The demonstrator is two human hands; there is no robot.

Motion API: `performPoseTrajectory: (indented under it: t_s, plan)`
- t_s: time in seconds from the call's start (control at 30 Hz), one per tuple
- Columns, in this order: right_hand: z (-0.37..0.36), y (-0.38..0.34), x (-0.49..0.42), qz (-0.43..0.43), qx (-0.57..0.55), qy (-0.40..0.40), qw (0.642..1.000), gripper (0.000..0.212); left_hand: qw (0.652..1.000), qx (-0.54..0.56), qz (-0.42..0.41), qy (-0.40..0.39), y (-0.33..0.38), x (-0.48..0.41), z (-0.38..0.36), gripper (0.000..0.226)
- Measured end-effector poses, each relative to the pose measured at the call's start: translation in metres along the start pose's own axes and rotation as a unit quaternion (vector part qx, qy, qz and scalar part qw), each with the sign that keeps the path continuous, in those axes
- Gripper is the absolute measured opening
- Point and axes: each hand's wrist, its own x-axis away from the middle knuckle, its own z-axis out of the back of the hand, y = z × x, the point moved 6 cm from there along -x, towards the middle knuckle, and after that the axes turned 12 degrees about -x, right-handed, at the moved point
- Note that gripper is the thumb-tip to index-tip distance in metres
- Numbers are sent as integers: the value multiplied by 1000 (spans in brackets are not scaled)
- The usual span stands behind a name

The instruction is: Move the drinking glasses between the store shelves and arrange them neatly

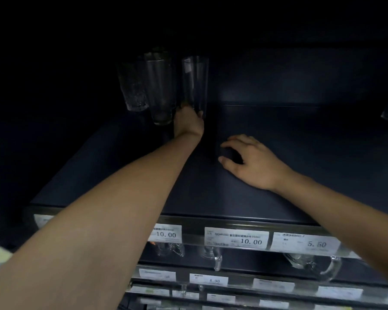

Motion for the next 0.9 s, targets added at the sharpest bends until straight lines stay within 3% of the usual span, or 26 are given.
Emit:
performPoseTrajectory:
  t_s: [0.13,0.47,0.9]
  plan:
    - [1,-1,-1,3,2,1,1000,50,1000,-16,11,4,3,-13,-7,31]
    - [1,0,-2,12,5,18,1000,50,993,-104,62,15,9,-29,-16,52]
    - [2,-4,-1,10,8,18,1000,51,992,-113,58,18,6,-43,-26,44]
